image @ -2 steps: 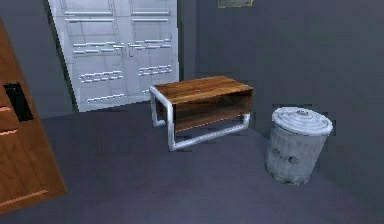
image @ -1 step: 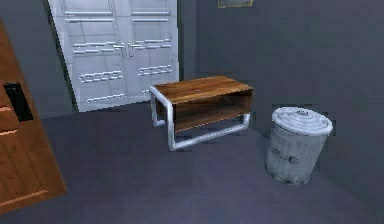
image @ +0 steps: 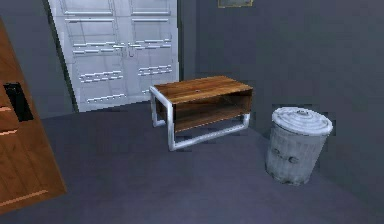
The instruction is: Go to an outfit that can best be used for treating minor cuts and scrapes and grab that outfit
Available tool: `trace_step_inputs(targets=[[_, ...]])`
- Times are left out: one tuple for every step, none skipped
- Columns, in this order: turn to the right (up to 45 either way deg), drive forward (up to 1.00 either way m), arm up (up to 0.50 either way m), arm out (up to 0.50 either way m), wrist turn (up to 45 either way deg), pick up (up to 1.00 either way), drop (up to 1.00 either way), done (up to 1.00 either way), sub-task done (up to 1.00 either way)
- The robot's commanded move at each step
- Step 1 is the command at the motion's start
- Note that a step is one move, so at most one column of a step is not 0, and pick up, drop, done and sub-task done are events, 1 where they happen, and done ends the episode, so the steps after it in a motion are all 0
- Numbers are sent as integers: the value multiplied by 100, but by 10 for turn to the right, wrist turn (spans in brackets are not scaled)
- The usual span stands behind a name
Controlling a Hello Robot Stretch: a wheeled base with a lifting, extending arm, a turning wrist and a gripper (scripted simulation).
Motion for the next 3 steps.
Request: trace_step_inputs(targets=[[0,0,0,0,180,0,0,0,0],[0,0,-30,0,0,0,0,0,0],[0,0,0,0,0,100,0,0,0]])
